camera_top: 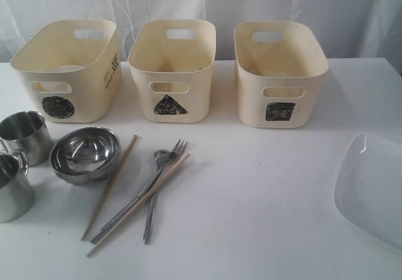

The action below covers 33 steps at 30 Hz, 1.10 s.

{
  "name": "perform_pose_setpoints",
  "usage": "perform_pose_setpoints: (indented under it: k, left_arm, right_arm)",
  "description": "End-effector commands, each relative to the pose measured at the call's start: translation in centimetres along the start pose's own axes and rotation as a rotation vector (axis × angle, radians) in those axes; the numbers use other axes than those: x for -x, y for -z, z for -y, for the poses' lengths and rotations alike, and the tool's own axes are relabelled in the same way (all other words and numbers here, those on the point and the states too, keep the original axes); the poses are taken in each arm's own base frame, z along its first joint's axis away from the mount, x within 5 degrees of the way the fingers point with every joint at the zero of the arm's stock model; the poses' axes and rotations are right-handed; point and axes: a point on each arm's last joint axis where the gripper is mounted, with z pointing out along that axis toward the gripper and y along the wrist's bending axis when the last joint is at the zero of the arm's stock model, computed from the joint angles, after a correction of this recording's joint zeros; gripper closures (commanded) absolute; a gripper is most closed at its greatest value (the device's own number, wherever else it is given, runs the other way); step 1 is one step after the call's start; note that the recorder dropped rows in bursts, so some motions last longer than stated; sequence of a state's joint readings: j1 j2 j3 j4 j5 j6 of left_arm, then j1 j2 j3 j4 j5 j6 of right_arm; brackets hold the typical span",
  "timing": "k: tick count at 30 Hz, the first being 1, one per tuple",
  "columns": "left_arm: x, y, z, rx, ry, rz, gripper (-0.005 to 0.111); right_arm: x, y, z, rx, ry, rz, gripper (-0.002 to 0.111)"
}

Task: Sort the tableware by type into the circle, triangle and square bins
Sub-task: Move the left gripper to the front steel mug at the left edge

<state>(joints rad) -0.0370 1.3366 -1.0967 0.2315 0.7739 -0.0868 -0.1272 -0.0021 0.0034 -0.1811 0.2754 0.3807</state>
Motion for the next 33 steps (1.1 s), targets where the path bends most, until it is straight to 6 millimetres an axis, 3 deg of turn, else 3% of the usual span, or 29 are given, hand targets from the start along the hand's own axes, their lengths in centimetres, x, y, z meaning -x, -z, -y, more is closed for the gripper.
perform_pose_setpoints:
  k: [1, 5, 14, 21, 33]
  left_arm:
    - [-1.6, -1.2, 0.4, 0.003, 0.013, -0.034, 0.07]
    - [-2.0, -2.2, 0.7, -0.001, 0.034, 0.004, 0.069]
    - [-2.2, -4.3, 1.2, -0.013, 0.067, 0.055, 0.047]
    - [-1.9, -7.5, 1.3, 0.003, 0.017, -0.024, 0.048]
    - [-1.6, -10.3, -0.4, 0.096, 0.111, -0.018, 0.048]
  right_arm:
    - [0.2, 0.0, -0.1, 0.009, 0.007, 0.008, 0.108]
    - [0.2, 0.0, -0.1, 0.009, 0.007, 0.008, 0.108]
    - [0.2, 0.0, -0.1, 0.009, 0.007, 0.008, 0.108]
    - [0.2, 0.0, -0.1, 0.009, 0.007, 0.008, 0.108]
    - [0.2, 0.0, -0.1, 0.009, 0.007, 0.008, 0.108]
